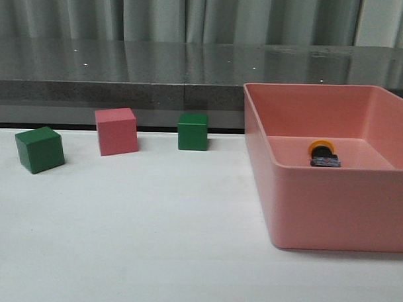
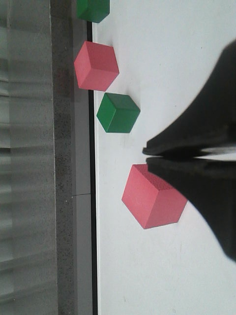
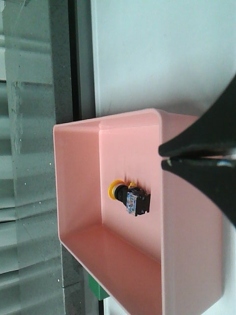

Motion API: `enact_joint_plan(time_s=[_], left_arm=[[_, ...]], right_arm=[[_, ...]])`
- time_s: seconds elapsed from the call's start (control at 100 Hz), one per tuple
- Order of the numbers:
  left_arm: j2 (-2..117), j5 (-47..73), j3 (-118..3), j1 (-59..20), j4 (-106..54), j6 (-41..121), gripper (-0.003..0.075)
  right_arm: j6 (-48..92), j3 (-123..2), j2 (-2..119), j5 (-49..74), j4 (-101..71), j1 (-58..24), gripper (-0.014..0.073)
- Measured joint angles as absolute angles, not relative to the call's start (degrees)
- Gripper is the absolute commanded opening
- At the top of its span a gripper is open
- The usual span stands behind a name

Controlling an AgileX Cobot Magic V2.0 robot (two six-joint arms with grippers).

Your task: Place and stand button with both arms

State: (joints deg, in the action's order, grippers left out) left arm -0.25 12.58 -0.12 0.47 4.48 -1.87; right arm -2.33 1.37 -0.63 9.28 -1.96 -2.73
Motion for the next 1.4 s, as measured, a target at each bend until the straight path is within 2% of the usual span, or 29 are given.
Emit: enact_joint_plan(time_s=[0.29, 0.47, 0.65, 0.79, 0.98, 1.27, 1.34, 1.4], left_arm=[[-0.3, 12.6, -0.1, 0.5, 4.5, -1.9, -0.0020], [-0.3, 12.6, -0.1, 0.5, 4.5, -1.9, -0.0020], [-0.3, 12.6, -0.1, 0.5, 4.5, -1.9, -0.0020], [-0.3, 12.6, -0.1, 0.5, 4.5, -1.9, -0.0020], [-0.3, 12.6, -0.1, 0.5, 4.5, -1.9, -0.0020], [-0.3, 12.6, -0.1, 0.5, 4.5, -1.9, -0.0020], [-0.3, 12.6, -0.1, 0.5, 4.5, -1.9, -0.0020], [-0.3, 12.6, -0.1, 0.5, 4.5, -1.9, -0.0020]], right_arm=[[-2.3, 1.4, -0.6, 8.8, -2.0, -2.7, -0.0076], [-2.3, 1.3, -0.6, 4.4, -2.0, -2.7, -0.0076], [-2.3, -9.4, 1.3, 13.2, -2.5, -2.7, -0.0076], [-2.3, -22.4, 11.0, 24.0, -2.6, -2.7, -0.0076], [-1.0, -38.0, 30.6, 35.5, -3.7, -2.7, -0.0076], [-0.7, -49.4, 53.5, 32.4, -11.2, -2.7, -0.0067], [0.0, -51.0, 58.4, 30.8, -11.5, -2.8, -0.0023], [2.1, -52.2, 62.4, 29.6, -11.5, -3.7, 0.0058]])
